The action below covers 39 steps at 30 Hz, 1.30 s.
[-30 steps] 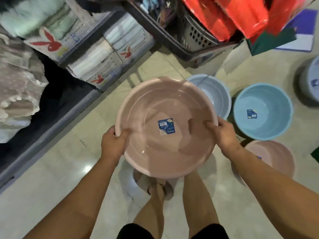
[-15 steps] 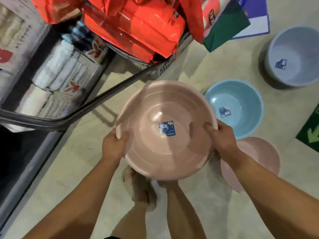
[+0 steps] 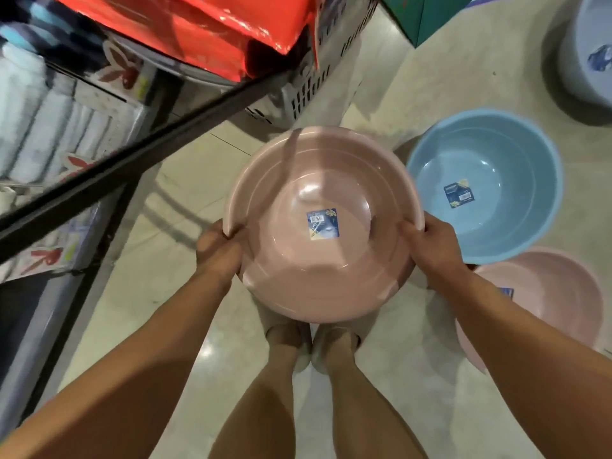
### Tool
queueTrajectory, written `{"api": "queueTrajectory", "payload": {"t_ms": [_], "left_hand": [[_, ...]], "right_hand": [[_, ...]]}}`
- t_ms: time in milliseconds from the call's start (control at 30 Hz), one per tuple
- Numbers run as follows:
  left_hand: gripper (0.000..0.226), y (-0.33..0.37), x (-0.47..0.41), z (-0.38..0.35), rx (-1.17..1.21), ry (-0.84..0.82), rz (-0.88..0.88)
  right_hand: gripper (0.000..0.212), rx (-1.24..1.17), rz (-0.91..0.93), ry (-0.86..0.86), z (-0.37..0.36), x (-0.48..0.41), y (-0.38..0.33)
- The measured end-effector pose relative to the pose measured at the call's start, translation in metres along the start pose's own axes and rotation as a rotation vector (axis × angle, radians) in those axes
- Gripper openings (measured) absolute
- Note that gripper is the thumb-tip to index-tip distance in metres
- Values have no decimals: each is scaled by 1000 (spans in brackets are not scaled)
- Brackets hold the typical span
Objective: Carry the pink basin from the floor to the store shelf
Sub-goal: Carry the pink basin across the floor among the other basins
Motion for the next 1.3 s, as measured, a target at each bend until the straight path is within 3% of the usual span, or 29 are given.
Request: {"api": "queueTrajectory", "payload": {"t_ms": [367,600,700,900,1300], "left_hand": [[25,-46,-46,-27,-73,-76,16],[35,-53,-59,-30,-56,-181,-10],[29,-48,-59,-31,-71,-224,-7],[22,-20,-26,-19,-67,-141,25],[21,112,77,-12,-120,-358,-172]], "right_hand": [[36,-23,-112,-6,-36,-39,36],[25,-246,-142,-105,-44,-43,41],[11,-268,-132,-160,-39,-39,38],[8,-340,-149,-90,-14,5,34],[10,-515,-246,30,126,126,22]]}}
Point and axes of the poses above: each hand's wrist, its own x-axis away from the middle knuckle, its own z-axis out of the back of the hand, y = z × x, the point moved 1 cm from there along -x, towards the middle knuckle, and after that the axes turned 15 degrees about -z, right-handed, at the moved point
